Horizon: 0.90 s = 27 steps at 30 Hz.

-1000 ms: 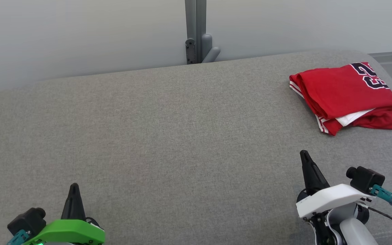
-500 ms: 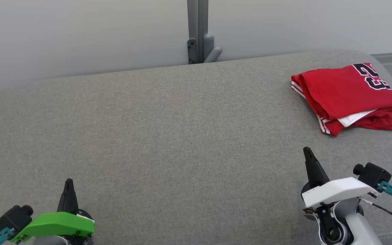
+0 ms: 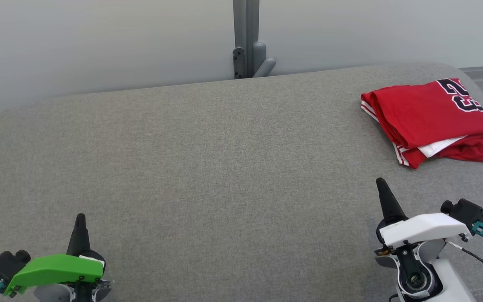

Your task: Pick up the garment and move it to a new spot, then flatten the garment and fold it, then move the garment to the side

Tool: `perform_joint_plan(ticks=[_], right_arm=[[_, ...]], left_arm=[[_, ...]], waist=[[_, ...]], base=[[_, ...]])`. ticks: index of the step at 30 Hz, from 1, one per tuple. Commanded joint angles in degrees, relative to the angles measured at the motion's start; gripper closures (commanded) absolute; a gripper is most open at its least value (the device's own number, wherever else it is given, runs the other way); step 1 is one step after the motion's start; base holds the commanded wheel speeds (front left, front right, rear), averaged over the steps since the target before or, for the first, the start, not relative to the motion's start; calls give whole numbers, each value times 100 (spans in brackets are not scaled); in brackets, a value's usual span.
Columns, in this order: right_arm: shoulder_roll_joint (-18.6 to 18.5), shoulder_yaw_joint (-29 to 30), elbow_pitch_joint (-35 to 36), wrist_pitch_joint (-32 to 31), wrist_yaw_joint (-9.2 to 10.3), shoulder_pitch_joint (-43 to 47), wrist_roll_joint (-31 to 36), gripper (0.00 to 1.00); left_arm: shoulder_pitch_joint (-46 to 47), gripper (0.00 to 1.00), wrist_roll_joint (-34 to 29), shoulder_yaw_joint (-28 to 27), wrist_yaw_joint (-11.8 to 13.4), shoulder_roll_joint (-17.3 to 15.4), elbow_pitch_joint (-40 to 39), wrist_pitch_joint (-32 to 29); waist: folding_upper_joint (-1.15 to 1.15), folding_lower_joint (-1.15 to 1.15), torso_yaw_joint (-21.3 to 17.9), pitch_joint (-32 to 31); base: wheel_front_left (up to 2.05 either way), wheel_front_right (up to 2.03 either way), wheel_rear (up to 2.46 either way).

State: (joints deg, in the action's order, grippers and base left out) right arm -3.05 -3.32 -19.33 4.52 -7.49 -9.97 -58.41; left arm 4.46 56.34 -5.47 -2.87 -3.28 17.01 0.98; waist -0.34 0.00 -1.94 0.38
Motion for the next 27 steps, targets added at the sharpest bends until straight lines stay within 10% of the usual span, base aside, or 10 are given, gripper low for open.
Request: perform_joint_plan(ticks=[1, 27], right_arm=[[-28, 26, 31, -28, -1, -159, -120, 100], [-17, 195, -170, -363, -1, -374, -1572, 100]], left_arm=[[155, 100, 108, -49, -46, -23, -42, -40], [435, 100, 1536, -391, -235, 4, 94, -499]], waist=[[14, 0, 2, 0], [21, 0, 72, -1]], base=[[0, 0, 0], [0, 0, 0]])
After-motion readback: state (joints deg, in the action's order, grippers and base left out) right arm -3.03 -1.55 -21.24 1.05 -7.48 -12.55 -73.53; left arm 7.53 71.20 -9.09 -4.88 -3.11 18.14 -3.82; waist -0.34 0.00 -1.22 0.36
